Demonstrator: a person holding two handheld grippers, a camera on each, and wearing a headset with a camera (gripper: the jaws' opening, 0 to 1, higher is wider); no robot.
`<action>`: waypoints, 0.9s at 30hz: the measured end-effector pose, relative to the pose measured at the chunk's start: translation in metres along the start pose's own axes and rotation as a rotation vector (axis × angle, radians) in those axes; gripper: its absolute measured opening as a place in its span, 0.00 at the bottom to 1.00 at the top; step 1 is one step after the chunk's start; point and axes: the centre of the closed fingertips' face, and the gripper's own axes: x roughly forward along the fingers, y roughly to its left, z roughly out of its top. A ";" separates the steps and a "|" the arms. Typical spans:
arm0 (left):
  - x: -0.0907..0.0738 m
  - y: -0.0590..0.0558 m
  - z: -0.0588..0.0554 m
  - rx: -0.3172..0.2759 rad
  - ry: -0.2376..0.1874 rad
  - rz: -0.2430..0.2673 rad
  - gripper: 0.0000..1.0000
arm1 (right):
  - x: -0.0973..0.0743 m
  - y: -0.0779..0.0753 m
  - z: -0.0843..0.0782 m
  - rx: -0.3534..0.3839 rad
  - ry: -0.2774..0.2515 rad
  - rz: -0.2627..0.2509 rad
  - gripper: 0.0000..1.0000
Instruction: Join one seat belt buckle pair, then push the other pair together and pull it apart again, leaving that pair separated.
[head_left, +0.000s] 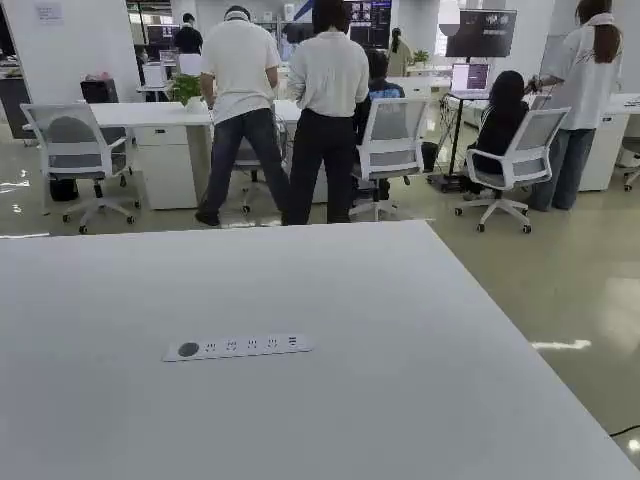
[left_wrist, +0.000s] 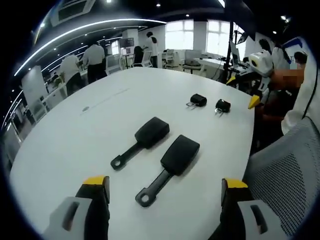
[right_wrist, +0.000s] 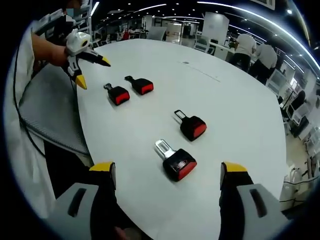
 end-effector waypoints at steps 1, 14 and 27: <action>0.000 0.000 0.000 0.000 -0.001 0.000 0.93 | 0.000 0.000 -0.001 0.000 0.001 0.000 0.87; -0.001 0.002 0.001 0.007 0.001 0.000 0.92 | 0.000 0.000 0.000 -0.010 0.004 0.007 0.86; -0.002 0.005 0.004 0.017 0.006 -0.004 0.91 | 0.000 -0.001 0.006 -0.020 0.005 0.012 0.85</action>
